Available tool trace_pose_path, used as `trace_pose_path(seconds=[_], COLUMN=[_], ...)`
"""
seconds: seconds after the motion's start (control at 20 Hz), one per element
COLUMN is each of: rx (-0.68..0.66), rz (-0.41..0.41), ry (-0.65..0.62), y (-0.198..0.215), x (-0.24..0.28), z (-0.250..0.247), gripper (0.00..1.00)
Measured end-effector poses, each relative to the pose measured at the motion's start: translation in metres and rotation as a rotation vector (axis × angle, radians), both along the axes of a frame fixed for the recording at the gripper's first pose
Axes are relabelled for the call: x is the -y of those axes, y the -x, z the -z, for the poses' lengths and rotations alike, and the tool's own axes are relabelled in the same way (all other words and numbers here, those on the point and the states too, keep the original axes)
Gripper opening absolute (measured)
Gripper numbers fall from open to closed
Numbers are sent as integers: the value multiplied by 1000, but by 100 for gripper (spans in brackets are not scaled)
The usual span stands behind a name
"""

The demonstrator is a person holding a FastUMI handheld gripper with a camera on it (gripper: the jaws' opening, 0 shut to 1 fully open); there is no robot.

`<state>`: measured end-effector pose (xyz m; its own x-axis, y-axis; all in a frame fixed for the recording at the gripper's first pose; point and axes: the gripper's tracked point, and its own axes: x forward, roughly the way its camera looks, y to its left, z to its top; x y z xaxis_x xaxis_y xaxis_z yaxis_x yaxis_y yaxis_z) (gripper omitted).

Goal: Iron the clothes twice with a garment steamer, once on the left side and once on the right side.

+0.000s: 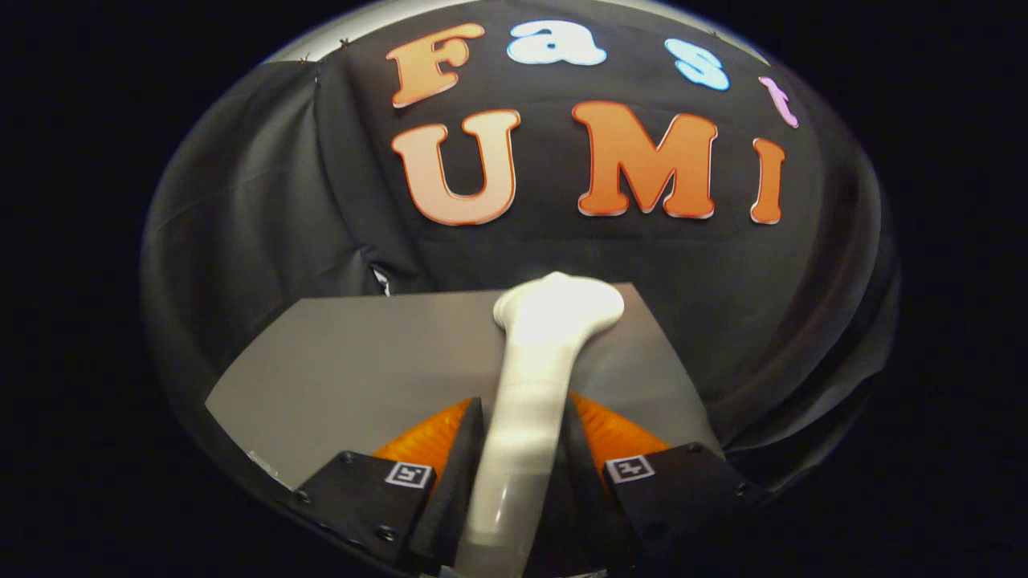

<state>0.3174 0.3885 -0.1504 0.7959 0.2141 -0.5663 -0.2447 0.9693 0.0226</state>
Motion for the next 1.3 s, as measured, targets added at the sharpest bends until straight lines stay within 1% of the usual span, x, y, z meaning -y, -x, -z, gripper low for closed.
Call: trace_pose_path(seconds=[0.2,0.25,0.45,0.55,0.7,0.8,1.05,1.2,1.3], rx=[-13,-6,53,71,129,190,333,418,446], rz=[-44,-63,-123,-143,-176,-199,-308,-339,-356], ry=[-45,-47,-31,-27,-42,-56,-112,-148,-155], y=[4,8,25,37,57,73,132,161,177], x=[-15,-19,-22,-22,-20,-18,-11,4,17], z=[-1,-3,-17,-24,-49,-72,-140,-176,-191], gripper=[53,47,43,43,43,43,43,43,43])
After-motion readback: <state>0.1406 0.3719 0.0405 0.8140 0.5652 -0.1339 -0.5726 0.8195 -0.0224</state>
